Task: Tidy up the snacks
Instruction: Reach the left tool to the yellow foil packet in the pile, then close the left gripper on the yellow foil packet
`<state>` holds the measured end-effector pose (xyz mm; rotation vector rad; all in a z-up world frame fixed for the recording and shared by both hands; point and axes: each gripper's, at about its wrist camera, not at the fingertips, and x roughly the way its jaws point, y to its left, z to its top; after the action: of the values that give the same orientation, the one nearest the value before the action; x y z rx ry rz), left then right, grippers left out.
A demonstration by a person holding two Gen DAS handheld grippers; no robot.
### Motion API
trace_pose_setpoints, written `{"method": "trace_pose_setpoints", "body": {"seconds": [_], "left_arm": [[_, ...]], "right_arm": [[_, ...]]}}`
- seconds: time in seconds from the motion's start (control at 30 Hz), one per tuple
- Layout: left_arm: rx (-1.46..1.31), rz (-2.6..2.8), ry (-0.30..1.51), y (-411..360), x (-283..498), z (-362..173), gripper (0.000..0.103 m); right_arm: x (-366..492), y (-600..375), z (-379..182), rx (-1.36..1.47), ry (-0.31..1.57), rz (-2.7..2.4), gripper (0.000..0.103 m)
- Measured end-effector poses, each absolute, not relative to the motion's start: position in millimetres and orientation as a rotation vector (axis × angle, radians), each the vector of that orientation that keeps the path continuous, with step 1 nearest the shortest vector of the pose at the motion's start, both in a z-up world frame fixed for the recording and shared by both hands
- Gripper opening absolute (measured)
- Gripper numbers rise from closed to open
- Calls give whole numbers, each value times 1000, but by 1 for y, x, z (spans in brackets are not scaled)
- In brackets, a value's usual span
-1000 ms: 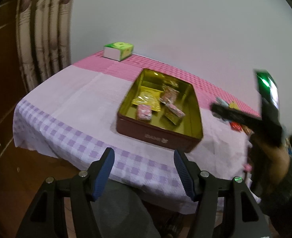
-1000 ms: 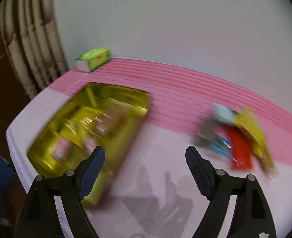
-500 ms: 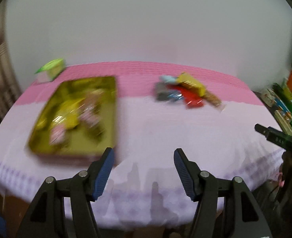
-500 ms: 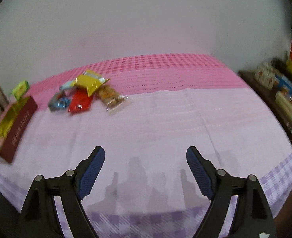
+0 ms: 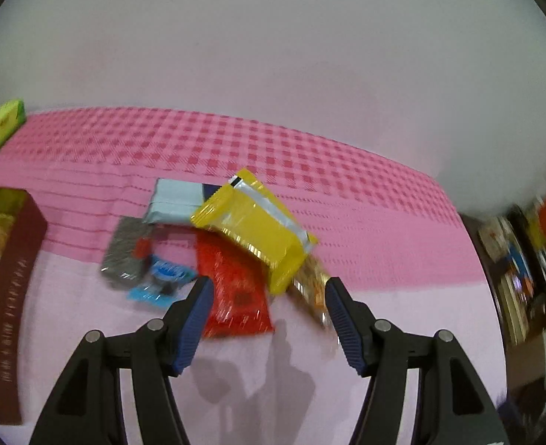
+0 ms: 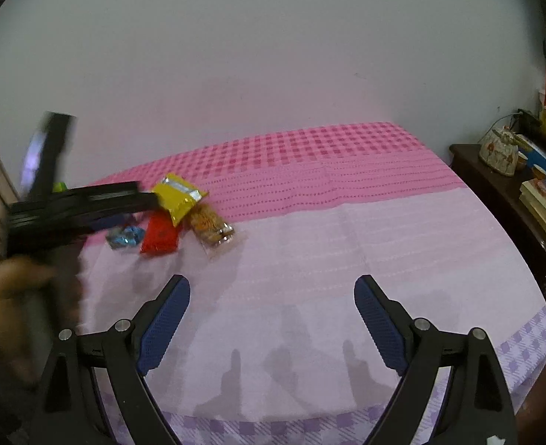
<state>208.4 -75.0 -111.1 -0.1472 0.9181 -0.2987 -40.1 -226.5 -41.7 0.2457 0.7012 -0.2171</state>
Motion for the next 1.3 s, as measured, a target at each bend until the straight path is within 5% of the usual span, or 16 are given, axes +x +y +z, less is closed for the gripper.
{"method": "trace_pose_setpoints", "body": {"seconds": [0.53, 0.63, 0.73, 1.3], "left_arm": [[-85, -125, 981, -123, 291, -152, 64], [-44, -168, 968, -130, 288, -147, 32], [-2, -195, 921, -132, 278, -134, 18], [47, -325, 743, -49, 207, -26, 14]], "right_arm": [[-38, -247, -59, 357, 730, -162, 89], [-36, -250, -61, 364, 734, -166, 89], [-36, -251, -59, 369, 721, -176, 89], [-45, -230, -35, 302, 669, -173, 89]]}}
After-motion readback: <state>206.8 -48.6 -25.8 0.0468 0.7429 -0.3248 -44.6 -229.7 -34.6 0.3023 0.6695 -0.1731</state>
